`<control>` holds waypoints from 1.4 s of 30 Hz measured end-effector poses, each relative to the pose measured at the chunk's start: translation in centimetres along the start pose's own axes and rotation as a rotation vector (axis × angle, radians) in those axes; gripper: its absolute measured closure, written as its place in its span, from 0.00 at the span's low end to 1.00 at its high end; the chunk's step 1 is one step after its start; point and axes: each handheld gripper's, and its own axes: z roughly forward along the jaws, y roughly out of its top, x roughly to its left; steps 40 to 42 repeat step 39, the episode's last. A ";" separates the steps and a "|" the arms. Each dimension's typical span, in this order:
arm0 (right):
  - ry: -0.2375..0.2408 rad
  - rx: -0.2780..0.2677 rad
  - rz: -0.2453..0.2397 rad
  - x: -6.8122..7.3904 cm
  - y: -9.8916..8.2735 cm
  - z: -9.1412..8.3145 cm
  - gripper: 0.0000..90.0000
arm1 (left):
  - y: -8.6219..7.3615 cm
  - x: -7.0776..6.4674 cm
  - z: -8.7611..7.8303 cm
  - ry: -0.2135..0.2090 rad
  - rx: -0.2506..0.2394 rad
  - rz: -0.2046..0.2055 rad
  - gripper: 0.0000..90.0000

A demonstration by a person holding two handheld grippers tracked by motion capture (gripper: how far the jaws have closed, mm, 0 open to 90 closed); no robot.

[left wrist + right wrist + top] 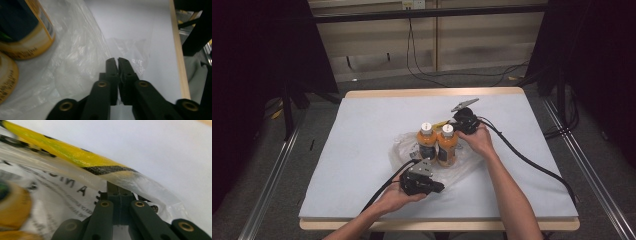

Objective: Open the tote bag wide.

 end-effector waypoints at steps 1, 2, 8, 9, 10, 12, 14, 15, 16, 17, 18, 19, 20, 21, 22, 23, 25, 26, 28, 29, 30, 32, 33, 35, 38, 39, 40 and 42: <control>0.002 -0.014 -0.005 0.1 0.0 -0.4 1.00 | 0.2 -0.1 -0.2 0.009 -0.007 0.000 0.95; 0.000 -0.029 -0.004 0.2 -0.1 -1.0 1.00 | 0.4 -0.2 -0.6 0.007 -0.033 -0.010 0.92; 0.012 -0.111 0.008 0.8 -0.7 -4.1 0.90 | 1.1 -0.8 -2.2 0.055 -0.103 -0.013 0.73; 0.011 -0.124 0.006 0.9 -0.8 -4.6 0.88 | 1.1 -0.8 -2.6 0.076 -0.121 -0.014 0.67; 0.014 -0.150 0.014 1.2 -1.1 -5.8 0.81 | 1.1 -0.8 -3.1 0.091 -0.140 -0.027 0.53; 0.004 -0.160 0.016 1.3 -1.4 -6.4 0.76 | 1.0 -0.8 -4.3 0.118 -0.184 -0.027 0.52; -0.022 -0.187 0.045 1.6 -2.4 -8.0 0.60 | 0.9 -0.9 -5.6 0.160 -0.219 -0.018 0.41; -0.028 -0.197 0.046 1.7 -2.8 -8.6 0.58 | 0.8 -1.0 -6.2 0.181 -0.240 -0.025 0.37; -0.033 -0.205 0.054 1.8 -3.2 -9.1 0.52 | 0.6 -0.9 -7.2 0.217 -0.267 -0.023 0.34; -0.033 -0.205 0.054 1.8 -3.2 -9.1 0.52 | 0.6 -0.9 -7.2 0.217 -0.267 -0.023 0.31; -0.038 -0.213 0.062 1.9 -3.4 -9.6 0.47 | 0.4 -0.9 -8.0 0.244 -0.279 -0.030 0.31; -0.036 -0.226 0.059 2.0 -3.9 -10.2 0.44 | 0.2 -0.9 -8.5 0.254 -0.296 -0.047 0.27; -0.046 -0.234 0.061 2.3 -4.3 -10.8 0.41 | -0.1 -0.9 -9.0 0.267 -0.301 -0.046 0.26; -0.055 -0.242 0.066 2.5 -4.7 -11.3 0.36 | -0.4 -1.0 -9.5 0.292 -0.309 -0.052 0.25; -0.056 -0.245 0.066 2.7 -5.2 -11.7 0.33 | -0.7 -1.1 -10.0 0.304 -0.328 -0.061 0.22; -0.066 -0.256 0.069 3.0 -5.6 -12.2 0.31 | -0.9 -1.2 -10.4 0.310 -0.331 -0.069 0.21; -0.075 -0.264 0.073 3.4 -6.4 -13.1 0.23 | -1.8 -1.4 -11.5 0.346 -0.333 -0.083 0.17; -0.084 -0.270 0.076 3.7 -6.9 -13.5 0.22 | -2.3 -1.5 -12.0 0.364 -0.332 -0.086 0.14; -0.090 -0.278 0.077 4.2 -8.0 -14.4 0.19 | -3.5 -1.7 -13.0 0.408 -0.334 -0.109 0.10; -0.100 -0.279 0.078 4.5 -8.5 -14.9 0.17 | -4.2 -1.7 -13.4 0.414 -0.338 -0.121 0.10; -0.106 -0.286 0.081 4.8 -9.2 -15.4 0.17 | -4.7 -1.7 -13.7 0.424 -0.332 -0.131 0.09; -0.135 -0.296 0.089 5.5 -11.0 -16.8 0.17 | -6.1 -1.7 -14.4 0.465 -0.310 -0.173 0.06; -0.135 -0.298 0.094 5.7 -11.5 -17.2 0.17 | -6.7 -1.6 -14.7 0.465 -0.308 -0.173 0.06; -0.147 -0.303 0.102 5.8 -12.1 -17.7 0.17 | -7.8 -1.4 -15.4 0.496 -0.289 -0.199 0.06; -0.177 -0.333 0.139 6.1 -14.0 -19.0 0.15 | -9.4 -1.2 -16.1 0.535 -0.275 -0.242 0.04; -0.194 -0.339 0.151 6.2 -14.5 -19.4 0.13 | -9.7 -1.2 -16.2 0.540 -0.270 -0.250 0.04; -0.194 -0.339 0.151 6.2 -14.5 -19.4 0.13 | -9.7 -1.2 -16.2 0.540 -0.270 -0.250 0.04; -0.194 -0.339 0.151 6.2 -14.5 -19.4 0.13 | -9.7 -1.2 -16.2 0.540 -0.270 -0.250 0.04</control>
